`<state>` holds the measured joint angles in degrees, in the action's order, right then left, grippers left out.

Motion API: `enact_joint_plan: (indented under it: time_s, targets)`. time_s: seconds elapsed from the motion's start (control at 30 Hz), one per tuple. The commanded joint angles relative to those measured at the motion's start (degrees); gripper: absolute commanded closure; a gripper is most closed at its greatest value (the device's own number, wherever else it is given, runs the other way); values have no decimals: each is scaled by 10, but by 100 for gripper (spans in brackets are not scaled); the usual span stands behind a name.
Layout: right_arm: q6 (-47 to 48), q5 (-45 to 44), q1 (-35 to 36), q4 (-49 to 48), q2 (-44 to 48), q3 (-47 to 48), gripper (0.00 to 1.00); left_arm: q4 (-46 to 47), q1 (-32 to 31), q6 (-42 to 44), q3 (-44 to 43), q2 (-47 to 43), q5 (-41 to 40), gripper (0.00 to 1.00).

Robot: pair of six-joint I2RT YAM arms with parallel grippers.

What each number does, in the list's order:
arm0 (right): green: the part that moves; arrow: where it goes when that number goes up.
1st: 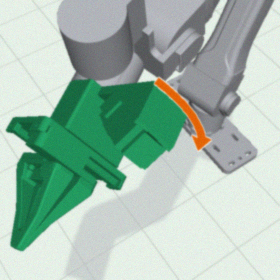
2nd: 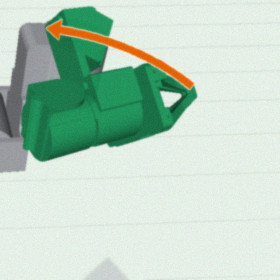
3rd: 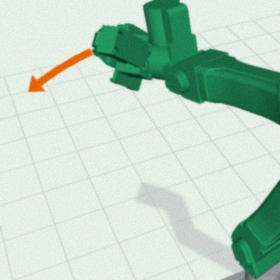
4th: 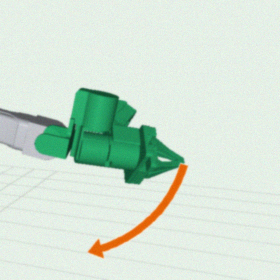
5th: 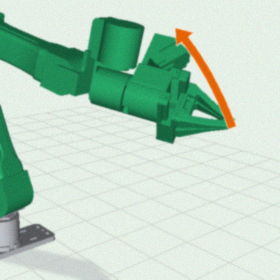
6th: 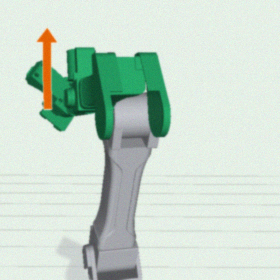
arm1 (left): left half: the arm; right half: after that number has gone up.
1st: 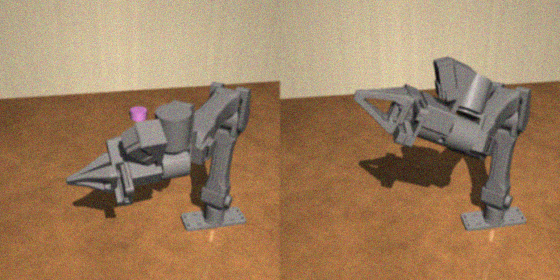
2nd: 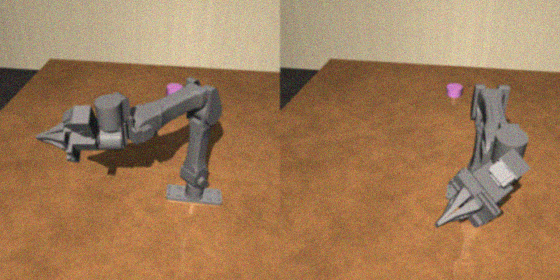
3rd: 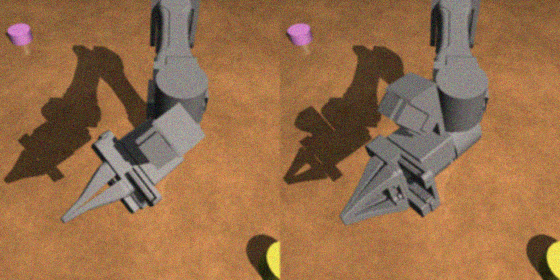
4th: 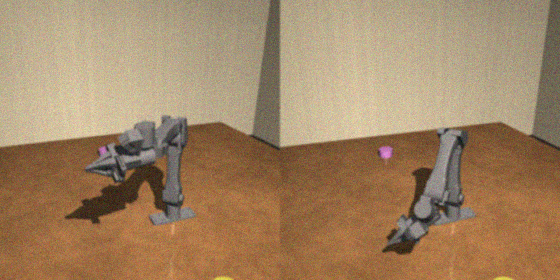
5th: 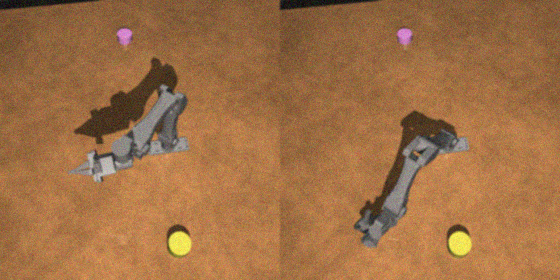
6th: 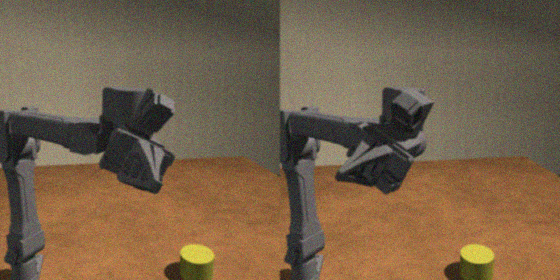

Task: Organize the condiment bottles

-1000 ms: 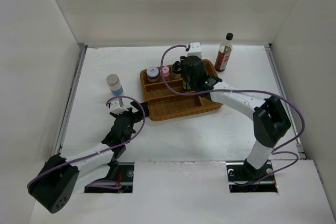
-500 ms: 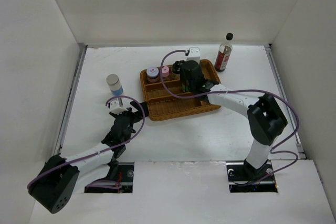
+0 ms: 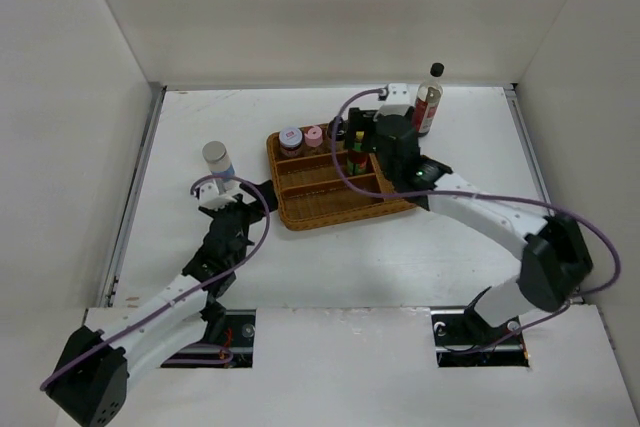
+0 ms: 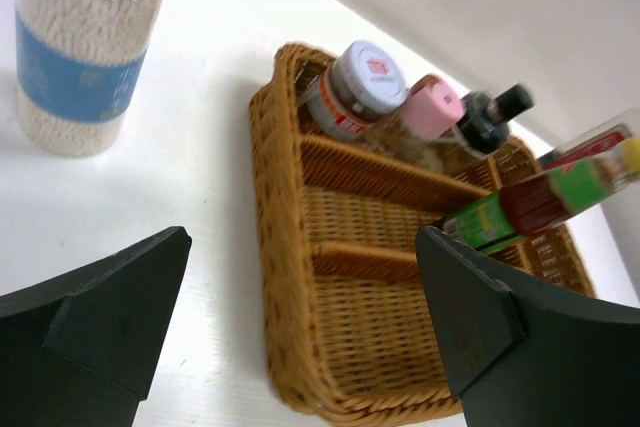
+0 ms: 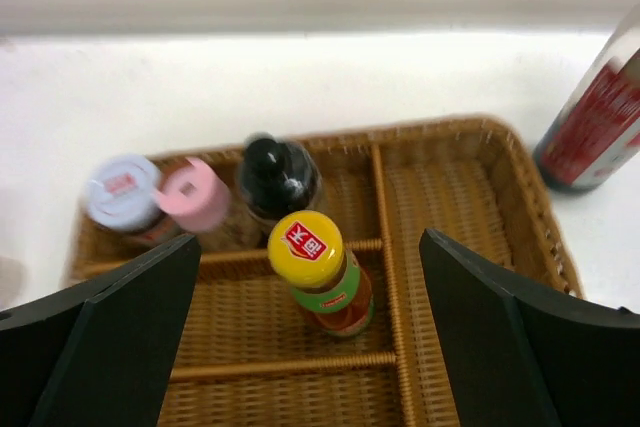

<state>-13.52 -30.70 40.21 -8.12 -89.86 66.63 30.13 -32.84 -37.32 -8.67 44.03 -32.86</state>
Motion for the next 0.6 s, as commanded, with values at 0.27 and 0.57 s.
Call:
enact_joint_plan:
  time_s: [0.27,0.57]
  targets:
    - [-157,51,-1,-60,378,-280,61,-223,4,90,-216,4,-107,0]
    - [-193,102,-15,-72,465,-410,18,-306,99,132,-326,90,-73,6]
